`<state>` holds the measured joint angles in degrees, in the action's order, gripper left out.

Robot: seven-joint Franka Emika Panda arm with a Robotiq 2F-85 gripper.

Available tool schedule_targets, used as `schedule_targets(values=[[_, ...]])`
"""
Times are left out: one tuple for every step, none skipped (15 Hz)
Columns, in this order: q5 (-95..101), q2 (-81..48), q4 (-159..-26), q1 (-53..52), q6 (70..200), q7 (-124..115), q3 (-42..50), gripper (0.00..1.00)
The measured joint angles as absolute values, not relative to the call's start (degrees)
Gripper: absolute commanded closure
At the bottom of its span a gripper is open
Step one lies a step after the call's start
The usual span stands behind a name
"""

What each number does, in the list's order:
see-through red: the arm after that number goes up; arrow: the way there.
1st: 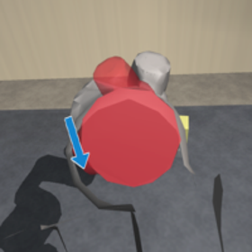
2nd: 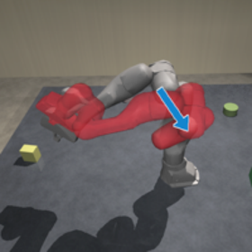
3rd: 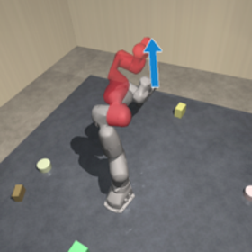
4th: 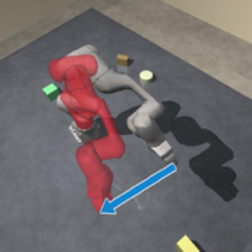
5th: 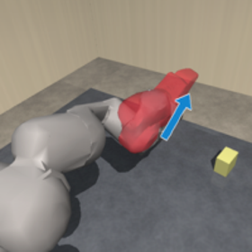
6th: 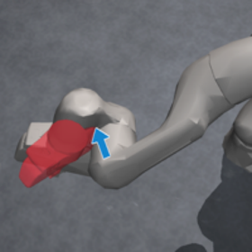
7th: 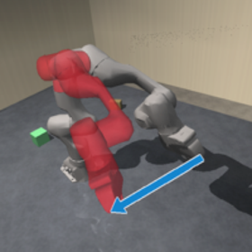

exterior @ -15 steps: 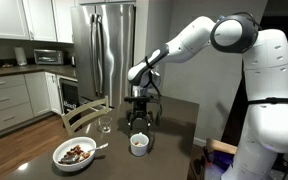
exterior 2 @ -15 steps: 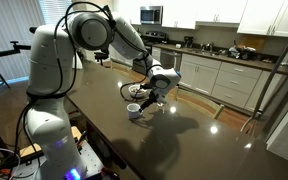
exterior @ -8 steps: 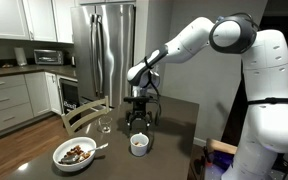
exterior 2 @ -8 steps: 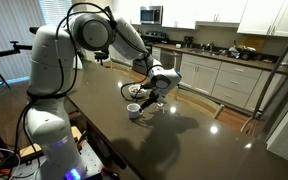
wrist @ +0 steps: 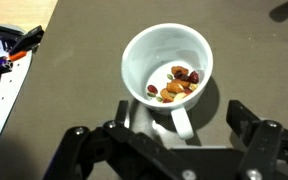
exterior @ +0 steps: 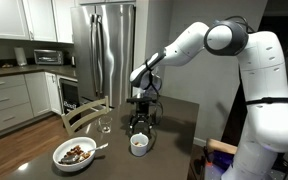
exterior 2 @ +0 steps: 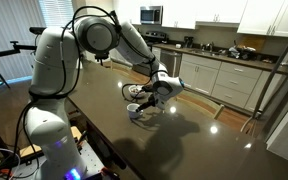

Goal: Slide the white mug to the right, pour the contents in the white mug into the bowl

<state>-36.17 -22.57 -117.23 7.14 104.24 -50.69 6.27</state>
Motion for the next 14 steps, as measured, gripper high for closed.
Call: schedule_targets(values=[[-36.9,-22.8,-117.2,7.6,103.3,-50.2,6.4,0.0],[-37.6,-23.1,-117.2,8.0,102.5,-49.6,6.7,0.0],[-38.6,-23.3,-117.2,8.4,101.5,-49.0,7.0,0.0],[-39.5,-23.5,-117.2,8.8,100.6,-48.2,7.2,0.0],[-40.6,-23.7,-117.2,9.1,99.8,-47.3,7.5,0.0],[-41.7,-23.9,-117.2,9.5,99.0,-46.3,7.7,0.0],[-43.0,-24.1,-117.2,9.8,98.4,-45.3,7.8,0.0],[-44.1,-24.4,-117.3,10.0,98.3,-44.2,8.0,0.0],[-45.1,-24.6,-117.4,10.1,98.3,-43.1,8.1,0.0],[-45.6,-24.8,-117.5,10.1,98.3,-42.0,8.1,0.0],[-45.7,-25.0,-117.6,10.0,98.3,-40.8,8.1,0.0],[-45.7,-25.2,-117.8,9.9,98.3,-39.7,8.1,0.0],[-45.7,-25.4,-118.1,9.6,98.3,-38.6,8.1,0.0],[-45.7,-25.7,-118.3,9.3,98.3,-37.5,8.0,0.0]])
